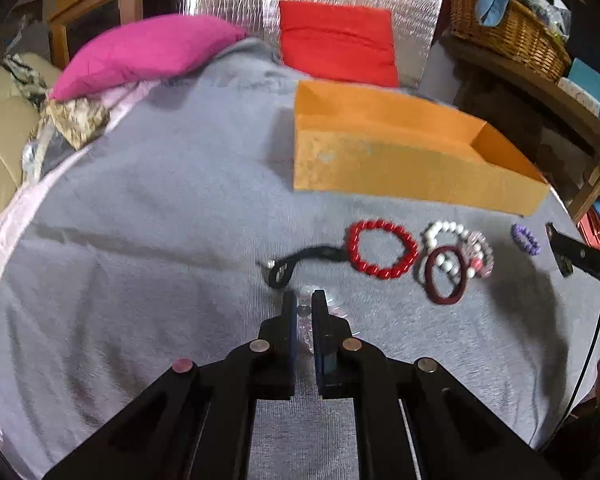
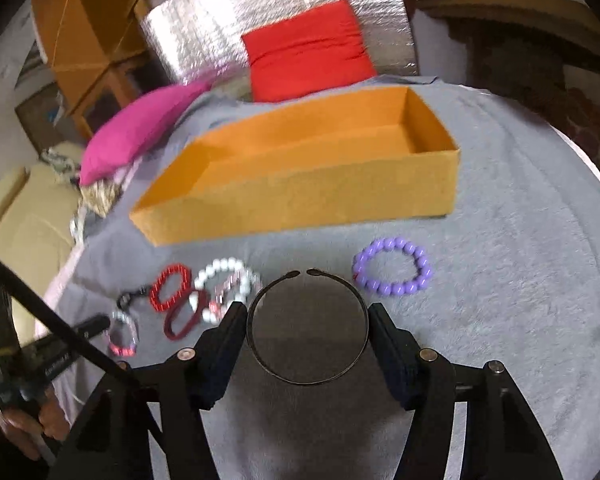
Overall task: Organize jewelry
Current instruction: 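Grasp the silver bangle with the right tool while the left tool grasps the small pink-white bead bracelet, then lower the bangle into the orange box and open the right tool while the left tool drops its bracelet in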
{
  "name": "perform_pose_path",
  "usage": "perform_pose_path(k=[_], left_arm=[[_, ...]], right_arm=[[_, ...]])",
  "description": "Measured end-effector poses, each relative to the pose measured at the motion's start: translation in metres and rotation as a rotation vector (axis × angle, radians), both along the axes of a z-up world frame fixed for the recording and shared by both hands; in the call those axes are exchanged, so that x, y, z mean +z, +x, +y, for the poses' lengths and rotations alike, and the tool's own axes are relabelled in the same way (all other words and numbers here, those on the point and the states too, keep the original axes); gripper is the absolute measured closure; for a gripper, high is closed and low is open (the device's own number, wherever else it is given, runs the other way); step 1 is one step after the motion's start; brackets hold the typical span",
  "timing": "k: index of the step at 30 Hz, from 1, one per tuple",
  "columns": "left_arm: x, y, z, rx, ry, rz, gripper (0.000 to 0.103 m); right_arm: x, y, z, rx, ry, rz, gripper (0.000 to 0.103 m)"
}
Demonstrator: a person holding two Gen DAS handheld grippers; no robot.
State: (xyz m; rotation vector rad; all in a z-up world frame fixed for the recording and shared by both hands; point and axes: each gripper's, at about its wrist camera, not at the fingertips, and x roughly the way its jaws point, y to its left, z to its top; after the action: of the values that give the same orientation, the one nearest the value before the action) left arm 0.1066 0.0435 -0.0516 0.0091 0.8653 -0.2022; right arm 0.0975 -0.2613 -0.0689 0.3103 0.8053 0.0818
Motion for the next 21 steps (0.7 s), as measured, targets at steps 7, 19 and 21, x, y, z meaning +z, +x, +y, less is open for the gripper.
perform_pose_path(k=[7, 19, 21], left_arm=[[0.064, 0.012, -0.032, -0.077, -0.009, -0.132, 0.096], [0.095, 0.15, -0.095, -0.101, 0.029, -0.181, 0.096], [0.074, 0.166, -0.1, -0.088, 0.038, -0.12, 0.096]], right_arm=[[0.037, 0.025, -0.02, -0.06, 0.034, -0.108, 0.038], [0.046, 0.143, -0.03, -0.05, 0.063, -0.111, 0.038], [0.032, 0.16, -0.032, -0.052, 0.071, -0.069, 0.038]])
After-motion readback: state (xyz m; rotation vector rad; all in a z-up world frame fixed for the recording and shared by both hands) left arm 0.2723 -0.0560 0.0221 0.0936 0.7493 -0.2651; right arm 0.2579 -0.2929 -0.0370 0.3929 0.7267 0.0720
